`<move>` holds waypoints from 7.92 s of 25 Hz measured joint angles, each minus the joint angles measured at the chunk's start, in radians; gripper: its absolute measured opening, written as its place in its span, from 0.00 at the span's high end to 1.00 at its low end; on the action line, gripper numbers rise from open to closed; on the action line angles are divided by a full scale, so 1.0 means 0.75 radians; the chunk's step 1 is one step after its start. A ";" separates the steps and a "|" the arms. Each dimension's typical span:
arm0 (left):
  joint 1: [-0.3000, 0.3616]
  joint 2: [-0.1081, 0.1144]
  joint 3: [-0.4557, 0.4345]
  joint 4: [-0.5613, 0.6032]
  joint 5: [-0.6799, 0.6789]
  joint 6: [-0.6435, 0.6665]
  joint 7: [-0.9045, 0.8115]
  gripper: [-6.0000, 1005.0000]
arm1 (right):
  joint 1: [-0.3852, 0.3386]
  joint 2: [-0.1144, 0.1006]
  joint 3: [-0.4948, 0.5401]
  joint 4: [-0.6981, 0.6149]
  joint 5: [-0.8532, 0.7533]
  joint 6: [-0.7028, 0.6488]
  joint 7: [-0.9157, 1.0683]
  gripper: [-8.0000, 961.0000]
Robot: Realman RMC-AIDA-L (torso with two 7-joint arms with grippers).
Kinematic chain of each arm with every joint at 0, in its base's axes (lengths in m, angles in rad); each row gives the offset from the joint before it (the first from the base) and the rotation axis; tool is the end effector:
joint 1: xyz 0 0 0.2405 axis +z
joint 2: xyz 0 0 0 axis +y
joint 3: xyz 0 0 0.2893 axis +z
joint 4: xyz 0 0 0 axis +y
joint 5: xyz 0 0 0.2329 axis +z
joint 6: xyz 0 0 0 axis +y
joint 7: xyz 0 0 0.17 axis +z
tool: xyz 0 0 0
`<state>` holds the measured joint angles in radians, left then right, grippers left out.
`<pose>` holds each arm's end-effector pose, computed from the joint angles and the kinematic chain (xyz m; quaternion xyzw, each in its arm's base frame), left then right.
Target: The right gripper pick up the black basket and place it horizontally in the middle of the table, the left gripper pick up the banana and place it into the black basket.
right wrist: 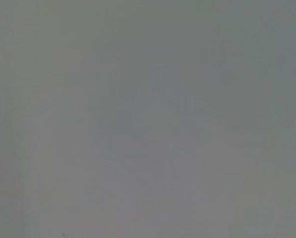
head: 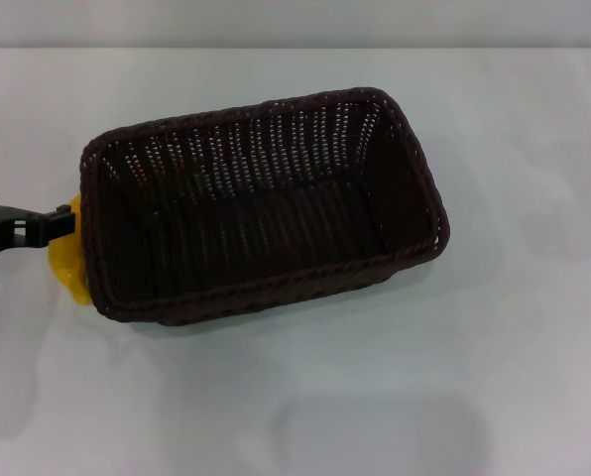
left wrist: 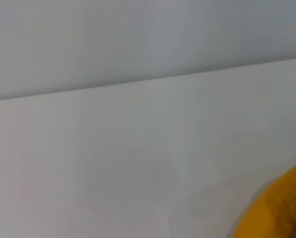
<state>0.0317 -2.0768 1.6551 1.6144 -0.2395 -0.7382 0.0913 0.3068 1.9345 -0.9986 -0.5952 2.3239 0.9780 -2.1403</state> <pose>-0.3198 0.3496 0.0036 -0.7519 -0.4276 0.0196 0.5013 0.3868 0.4135 0.1128 -0.7030 0.2666 0.3520 0.5575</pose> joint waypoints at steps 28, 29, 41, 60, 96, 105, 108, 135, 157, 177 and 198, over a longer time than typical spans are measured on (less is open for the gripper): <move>-0.095 -0.007 0.038 -0.132 -0.004 0.016 0.018 0.13 | -0.021 0.016 0.012 0.002 -0.035 -0.002 -0.010 0.11; -0.096 -0.007 0.039 -0.134 -0.004 0.016 0.016 0.13 | -0.022 0.016 0.012 0.002 -0.035 -0.002 -0.009 0.11; -0.112 -0.006 0.037 -0.190 -0.006 0.034 0.004 0.14 | -0.025 0.016 0.012 0.002 -0.035 -0.001 -0.003 0.11; -0.121 -0.006 0.022 -0.211 -0.013 0.035 -0.019 0.23 | -0.022 0.016 0.005 0.000 -0.035 0.000 0.001 0.11; -0.202 -0.002 -0.095 -0.247 -0.007 0.028 -0.095 0.54 | -0.016 0.020 0.012 -0.004 -0.037 0.003 0.013 0.11; -0.216 -0.002 -0.098 -0.254 0.020 0.089 -0.094 0.54 | -0.022 0.025 0.014 -0.009 -0.035 0.003 0.013 0.11; -0.228 0.000 -0.102 -0.250 0.028 0.110 -0.089 0.55 | -0.023 0.028 0.015 -0.011 -0.032 0.000 0.011 0.15; -0.384 -0.006 -0.029 0.027 0.087 0.012 0.092 0.55 | -0.012 0.030 0.049 -0.021 -0.028 0.003 0.013 0.19; -0.301 -0.008 0.358 0.370 0.288 -0.175 -0.172 0.55 | -0.027 0.037 0.046 -0.041 -0.033 0.051 0.015 0.19; -0.286 -0.008 0.442 0.437 0.293 -0.217 -0.214 0.51 | -0.041 0.049 0.039 -0.043 -0.037 0.074 0.015 0.19; -0.116 -0.009 0.163 0.186 0.629 0.349 -0.545 0.12 | -0.041 0.049 0.049 -0.034 -0.037 0.052 0.003 0.19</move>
<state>-0.0550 -2.0832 1.7773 1.7535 0.2322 -0.4764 -0.3177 0.2761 1.9712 -0.9621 -0.6203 2.2964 1.0168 -2.1382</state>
